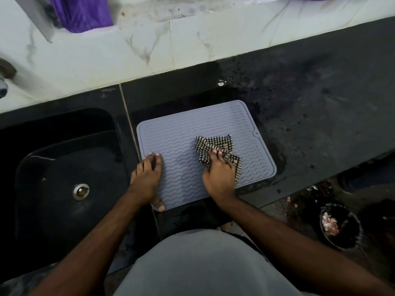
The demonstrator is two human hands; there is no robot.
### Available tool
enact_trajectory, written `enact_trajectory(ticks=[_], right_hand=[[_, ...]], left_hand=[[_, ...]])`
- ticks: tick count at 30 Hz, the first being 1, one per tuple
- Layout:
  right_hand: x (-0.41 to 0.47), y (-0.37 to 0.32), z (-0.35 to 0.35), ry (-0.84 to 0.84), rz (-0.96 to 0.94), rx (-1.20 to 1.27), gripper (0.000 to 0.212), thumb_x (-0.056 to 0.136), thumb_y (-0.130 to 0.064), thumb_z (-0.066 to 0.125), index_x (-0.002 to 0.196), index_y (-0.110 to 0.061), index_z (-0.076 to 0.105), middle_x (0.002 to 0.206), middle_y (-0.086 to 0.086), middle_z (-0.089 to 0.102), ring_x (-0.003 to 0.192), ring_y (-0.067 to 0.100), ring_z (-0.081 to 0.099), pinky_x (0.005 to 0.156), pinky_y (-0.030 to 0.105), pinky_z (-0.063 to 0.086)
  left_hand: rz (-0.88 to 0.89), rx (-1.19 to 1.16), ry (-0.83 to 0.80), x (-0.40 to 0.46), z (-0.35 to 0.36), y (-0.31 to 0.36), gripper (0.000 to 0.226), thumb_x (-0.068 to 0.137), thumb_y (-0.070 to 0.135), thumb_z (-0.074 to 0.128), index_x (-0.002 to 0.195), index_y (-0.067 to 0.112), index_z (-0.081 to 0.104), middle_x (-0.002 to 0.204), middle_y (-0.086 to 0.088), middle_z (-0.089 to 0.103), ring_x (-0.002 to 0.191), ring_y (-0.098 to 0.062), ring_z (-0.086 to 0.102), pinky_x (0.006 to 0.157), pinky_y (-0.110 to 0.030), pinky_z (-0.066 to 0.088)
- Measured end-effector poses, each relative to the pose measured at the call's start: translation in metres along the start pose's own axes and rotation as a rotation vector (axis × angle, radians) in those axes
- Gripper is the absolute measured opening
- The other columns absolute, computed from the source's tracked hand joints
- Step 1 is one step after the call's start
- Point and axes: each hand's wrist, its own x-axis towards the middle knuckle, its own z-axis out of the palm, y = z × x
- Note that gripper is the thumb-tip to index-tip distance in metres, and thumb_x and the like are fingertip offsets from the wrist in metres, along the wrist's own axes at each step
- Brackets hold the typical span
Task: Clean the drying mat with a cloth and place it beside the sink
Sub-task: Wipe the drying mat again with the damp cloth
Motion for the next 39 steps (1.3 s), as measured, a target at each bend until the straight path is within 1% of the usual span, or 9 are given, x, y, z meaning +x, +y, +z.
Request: enact_trajectory(ticks=[8,13,18,23,26,30,33,36,39], right_hand=[[-0.018,-0.033,0.02,-0.024,-0.064,-0.049,0.06,0.089,-0.026,0.057,0.147,-0.016,0.046,0.155,0.006,0.044,0.147,0.019,0.033,0.117,0.042,0.024],[-0.033,-0.056,0.039,-0.028,-0.105,-0.046,0.062,0.085,-0.022,0.057,0.146,-0.017,0.048,0.154,0.006,0.046,0.147,0.018,0.033,0.118,0.044,0.024],[-0.044,-0.081,0.052,-0.029,-0.129,-0.04,0.062,0.085,-0.023,0.056,0.146,-0.017,0.048,0.155,0.006,0.045,0.148,0.018,0.032,0.118,0.044,0.024],[-0.058,-0.103,0.063,-0.083,-0.188,0.004,0.058,0.091,-0.026,0.055,0.148,-0.018,0.045,0.157,0.006,0.041,0.15,0.015,0.028,0.12,0.04,0.02],[-0.06,-0.107,0.059,-0.103,-0.204,0.077,0.054,0.091,-0.025,0.06,0.144,-0.015,0.051,0.15,0.01,0.051,0.142,0.021,0.043,0.118,0.037,0.026],[-0.06,-0.111,0.046,-0.26,-0.076,0.394,0.034,0.096,-0.025,0.059,0.127,-0.016,0.066,0.121,0.011,0.071,0.113,0.03,0.064,0.1,0.038,0.049],[-0.061,-0.107,0.03,-0.338,0.16,0.858,0.023,0.101,-0.017,0.056,0.117,-0.008,0.07,0.112,0.016,0.074,0.105,0.031,0.07,0.096,0.049,0.054],[-0.065,-0.087,0.001,-0.195,0.319,1.239,0.019,0.102,-0.014,0.054,0.107,-0.013,0.072,0.108,0.013,0.076,0.096,0.022,0.073,0.087,0.039,0.06],[-0.061,-0.051,-0.034,-0.026,0.281,1.286,0.019,0.102,-0.024,0.055,0.106,-0.015,0.071,0.102,0.001,0.078,0.095,0.015,0.073,0.079,0.029,0.06]], left_hand=[[0.117,-0.181,0.067,-0.007,0.012,-0.017,0.164,0.048,0.044,0.099,0.16,0.016,-0.018,0.167,-0.01,-0.024,0.155,-0.027,-0.016,0.12,-0.033,-0.004],[0.145,-0.209,0.121,-0.01,0.013,-0.022,0.162,0.049,0.05,0.097,0.161,0.011,-0.015,0.169,-0.008,-0.016,0.156,-0.02,-0.015,0.122,-0.038,-0.012],[0.165,-0.319,0.157,-0.014,0.011,-0.026,0.17,0.044,0.046,0.097,0.155,0.011,-0.027,0.169,0.002,-0.008,0.156,-0.012,-0.007,0.121,-0.036,-0.012],[0.192,-0.446,0.26,-0.017,0.016,-0.036,0.126,0.082,0.025,0.075,0.153,0.016,-0.029,0.17,-0.003,0.013,0.156,-0.009,0.011,0.12,-0.028,-0.009],[0.224,-0.502,0.253,-0.019,0.016,-0.039,0.13,0.082,0.027,0.077,0.145,0.028,-0.037,0.171,0.0,0.012,0.155,-0.008,0.013,0.125,-0.036,-0.005],[0.238,-0.459,0.325,-0.026,0.022,-0.043,0.146,0.064,0.038,0.092,0.158,0.011,-0.017,0.168,0.004,-0.013,0.158,-0.018,0.004,0.12,-0.027,-0.015],[0.17,-0.323,0.375,-0.036,0.027,-0.04,0.154,0.051,0.064,0.087,0.161,0.004,-0.002,0.166,0.0,-0.012,0.157,-0.018,0.0,0.123,-0.03,-0.013],[0.155,-0.312,0.404,-0.04,0.031,-0.037,0.156,0.052,0.077,0.079,0.159,0.008,-0.01,0.167,-0.002,-0.01,0.156,-0.017,-0.005,0.125,-0.038,-0.006],[0.166,-0.318,0.39,-0.039,0.034,-0.036,0.146,0.06,0.081,0.071,0.16,0.014,-0.011,0.166,0.004,-0.015,0.156,-0.015,-0.01,0.125,-0.039,-0.007]])
